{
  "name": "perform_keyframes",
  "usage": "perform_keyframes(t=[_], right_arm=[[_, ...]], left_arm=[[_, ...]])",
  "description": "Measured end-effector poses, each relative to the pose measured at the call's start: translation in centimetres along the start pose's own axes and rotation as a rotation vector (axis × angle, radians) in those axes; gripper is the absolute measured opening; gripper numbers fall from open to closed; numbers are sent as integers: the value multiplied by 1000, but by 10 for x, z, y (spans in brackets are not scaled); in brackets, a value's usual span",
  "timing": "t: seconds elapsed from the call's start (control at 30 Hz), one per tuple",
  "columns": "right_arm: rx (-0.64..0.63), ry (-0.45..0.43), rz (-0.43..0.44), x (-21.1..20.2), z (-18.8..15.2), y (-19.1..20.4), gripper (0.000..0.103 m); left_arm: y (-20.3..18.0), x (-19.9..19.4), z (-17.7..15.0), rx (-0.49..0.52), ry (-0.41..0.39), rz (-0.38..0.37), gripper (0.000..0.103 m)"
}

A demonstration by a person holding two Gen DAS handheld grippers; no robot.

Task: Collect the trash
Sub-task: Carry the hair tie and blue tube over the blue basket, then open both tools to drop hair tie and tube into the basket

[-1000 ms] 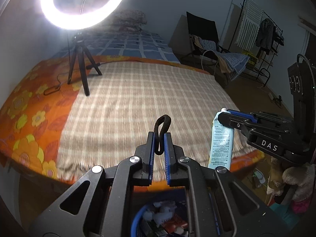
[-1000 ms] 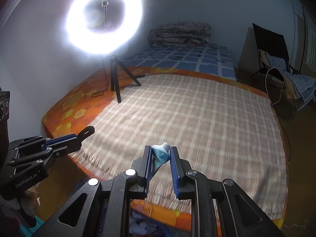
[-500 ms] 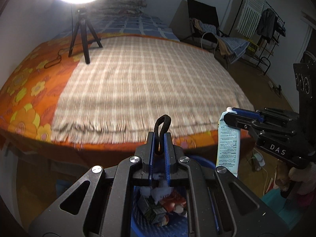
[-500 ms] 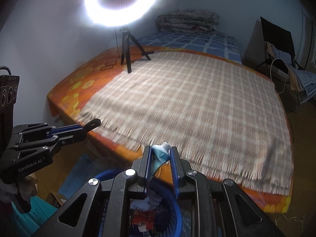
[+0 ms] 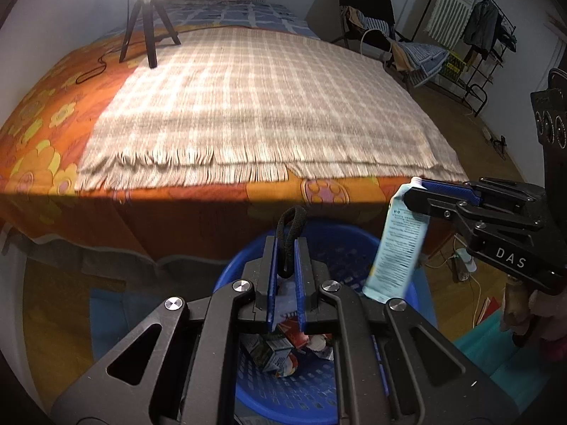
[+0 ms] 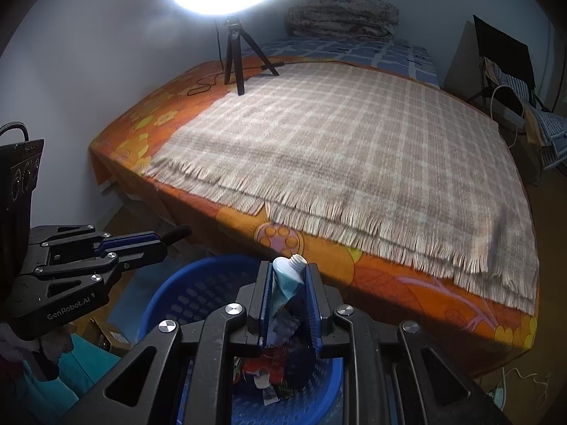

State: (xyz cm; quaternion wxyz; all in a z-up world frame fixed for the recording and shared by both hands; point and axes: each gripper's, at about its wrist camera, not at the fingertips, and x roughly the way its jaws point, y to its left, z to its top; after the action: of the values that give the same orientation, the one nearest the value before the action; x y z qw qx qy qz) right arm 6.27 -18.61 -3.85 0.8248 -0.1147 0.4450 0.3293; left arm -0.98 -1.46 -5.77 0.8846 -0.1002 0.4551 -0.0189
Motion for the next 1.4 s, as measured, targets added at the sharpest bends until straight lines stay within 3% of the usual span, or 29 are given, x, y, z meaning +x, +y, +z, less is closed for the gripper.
perform_keyframes(t=[0.77, 0.87, 1.0, 1.07, 1.13, 1.3, 1.4], right_arm=[[24, 120, 13, 26, -47, 1, 19], [25, 132, 18, 29, -50, 1, 24], [30, 139, 16, 32, -52, 0, 35], [39, 141, 14, 33, -51, -2, 47], [54, 139, 14, 33, -51, -5, 53], [66, 128, -3, 31, -50, -7, 72], [64, 121, -10, 29, -49, -5, 74]], left_arm=[[2, 28, -36, -14, 121, 40, 8], [4, 30, -37, -17, 129, 46, 23], [3, 31, -38, -10, 131, 55, 26], [3, 33, -38, -9, 135, 61, 45], [3, 33, -38, -9, 129, 64, 52], [3, 34, -38, -17, 129, 74, 61], [2, 34, -37, -14, 131, 77, 61]])
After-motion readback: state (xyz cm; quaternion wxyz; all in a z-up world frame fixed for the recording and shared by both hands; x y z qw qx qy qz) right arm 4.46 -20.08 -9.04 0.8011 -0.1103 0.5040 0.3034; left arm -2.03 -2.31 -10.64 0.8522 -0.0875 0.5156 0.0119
